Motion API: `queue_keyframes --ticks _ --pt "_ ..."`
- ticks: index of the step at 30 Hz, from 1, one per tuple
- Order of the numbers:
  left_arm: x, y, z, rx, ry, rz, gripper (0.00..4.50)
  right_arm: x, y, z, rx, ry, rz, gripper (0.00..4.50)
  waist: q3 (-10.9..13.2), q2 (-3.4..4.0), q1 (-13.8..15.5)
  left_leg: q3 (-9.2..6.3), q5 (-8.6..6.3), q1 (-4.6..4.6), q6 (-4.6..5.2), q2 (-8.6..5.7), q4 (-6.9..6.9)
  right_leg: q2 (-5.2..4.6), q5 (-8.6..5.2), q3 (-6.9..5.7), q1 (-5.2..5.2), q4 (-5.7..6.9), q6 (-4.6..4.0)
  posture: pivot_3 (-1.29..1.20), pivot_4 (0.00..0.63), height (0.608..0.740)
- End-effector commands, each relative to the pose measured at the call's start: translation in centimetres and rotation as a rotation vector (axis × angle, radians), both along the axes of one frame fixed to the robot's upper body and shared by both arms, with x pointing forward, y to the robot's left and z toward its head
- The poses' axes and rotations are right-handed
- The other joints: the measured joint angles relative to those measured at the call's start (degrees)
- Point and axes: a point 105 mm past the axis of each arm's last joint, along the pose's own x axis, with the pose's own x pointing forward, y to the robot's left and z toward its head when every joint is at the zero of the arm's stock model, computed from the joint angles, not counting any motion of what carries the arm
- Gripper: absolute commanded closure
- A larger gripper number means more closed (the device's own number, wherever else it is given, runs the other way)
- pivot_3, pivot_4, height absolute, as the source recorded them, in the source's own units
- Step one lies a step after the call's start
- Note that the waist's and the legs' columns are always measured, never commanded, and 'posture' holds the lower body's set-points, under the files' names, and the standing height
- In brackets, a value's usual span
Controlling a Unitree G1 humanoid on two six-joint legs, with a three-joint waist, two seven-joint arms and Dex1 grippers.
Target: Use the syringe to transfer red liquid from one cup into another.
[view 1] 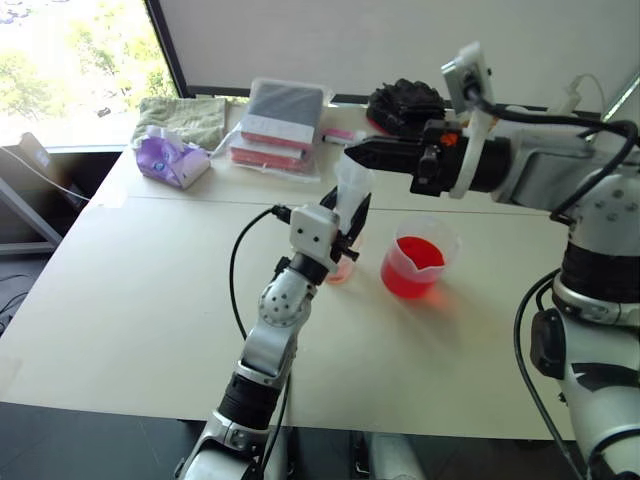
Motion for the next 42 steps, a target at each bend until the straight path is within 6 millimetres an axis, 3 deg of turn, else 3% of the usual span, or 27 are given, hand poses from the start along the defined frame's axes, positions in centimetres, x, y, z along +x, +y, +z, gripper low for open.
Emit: queue_keyframes --ticks 1,28,42 --pt "-1.9 -1.4 3.1 -0.03 -0.126 -0.063 2.92 -0.5 1.1 -1.1 -0.035 0.033 0.045 4.43 0.0 0.0 0.0 0.0 0.0 0.0 0.0 0.0 0.0 0.0 0.0 0.0 0.0 0.0 0.0 0.0 0.15 0.74" --pt "-1.9 -1.2 3.1 -0.027 -0.131 -0.057 2.92 -0.4 1.4 -3.4 -0.062 0.085 0.033 4.43 -0.01 0.01 -0.01 0.01 0.01 0.0 -0.01 -0.01 0.02 0.0 0.01 0.0 0.0 0.02 0.02 0.0 0.15 0.74" --pt "-1.9 -1.2 3.1 -0.029 -0.129 -0.054 2.92 -0.4 1.6 -3.5 -0.059 0.087 0.044 4.43 -0.01 0.01 -0.01 0.01 0.01 0.0 -0.01 -0.01 0.04 0.0 0.02 0.0 0.0 0.03 0.03 0.0 0.15 0.74"
